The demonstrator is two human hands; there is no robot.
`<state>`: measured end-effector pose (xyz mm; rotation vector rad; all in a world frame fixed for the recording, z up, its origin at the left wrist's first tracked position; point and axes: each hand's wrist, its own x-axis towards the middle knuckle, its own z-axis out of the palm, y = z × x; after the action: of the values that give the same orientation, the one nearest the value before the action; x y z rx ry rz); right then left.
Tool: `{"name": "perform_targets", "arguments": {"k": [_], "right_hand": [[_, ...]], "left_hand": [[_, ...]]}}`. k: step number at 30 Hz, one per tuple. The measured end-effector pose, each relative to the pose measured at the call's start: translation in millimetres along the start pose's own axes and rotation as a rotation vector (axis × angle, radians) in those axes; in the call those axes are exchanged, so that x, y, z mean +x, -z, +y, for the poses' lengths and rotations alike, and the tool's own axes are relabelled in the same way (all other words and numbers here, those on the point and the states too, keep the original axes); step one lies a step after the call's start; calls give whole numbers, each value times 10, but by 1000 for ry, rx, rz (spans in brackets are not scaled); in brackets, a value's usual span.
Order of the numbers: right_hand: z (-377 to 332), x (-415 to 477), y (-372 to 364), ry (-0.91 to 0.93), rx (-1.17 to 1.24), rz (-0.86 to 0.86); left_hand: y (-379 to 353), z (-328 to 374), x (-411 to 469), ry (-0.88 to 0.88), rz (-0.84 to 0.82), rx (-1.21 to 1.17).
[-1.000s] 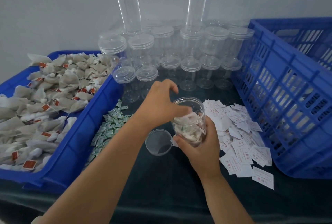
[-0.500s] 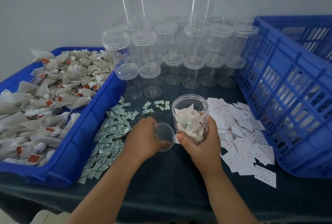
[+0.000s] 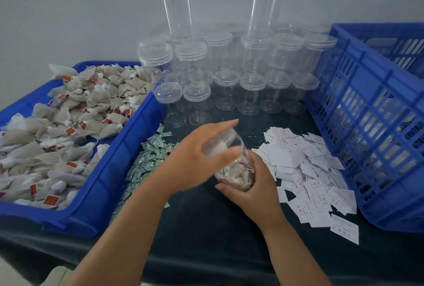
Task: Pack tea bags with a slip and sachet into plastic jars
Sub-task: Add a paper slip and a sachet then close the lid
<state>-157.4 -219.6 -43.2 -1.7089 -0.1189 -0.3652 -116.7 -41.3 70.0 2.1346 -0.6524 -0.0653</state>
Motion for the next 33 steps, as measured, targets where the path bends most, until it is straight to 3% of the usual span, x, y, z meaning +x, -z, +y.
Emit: {"name": "perform_targets", "arguments": {"k": [3, 6, 12, 17, 21, 23, 25, 27, 29, 33], "right_hand": [[22, -1, 4, 0, -95, 2], [19, -23, -6, 8, -166, 8], [1, -26, 86, -50, 114, -160], [43, -63, 83, -220, 481, -390], [17, -39, 54, -146, 368, -213], [8, -14, 20, -101, 265, -120], [2, -23, -15, -77, 161, -66], [35, -71, -22, -50, 149, -91], [18, -102, 27, -83, 257, -159], [2, -49, 90, -203, 355, -267]], "left_hand": [[-68, 35, -2, -10, -84, 216], [-139, 70, -6, 4, -57, 370], [-159, 185, 67, -106, -95, 255], [-21, 122, 99, -180, -214, -207], [-7, 9, 78, -12, 40, -234], [-5, -21, 41, 110, 16, -281], [-87, 72, 32, 182, -19, -114], [-221, 141, 34, 210, 59, 10], [-259, 162, 60, 188, 87, -12], [-99, 105, 115, 159, -58, -130]]}}
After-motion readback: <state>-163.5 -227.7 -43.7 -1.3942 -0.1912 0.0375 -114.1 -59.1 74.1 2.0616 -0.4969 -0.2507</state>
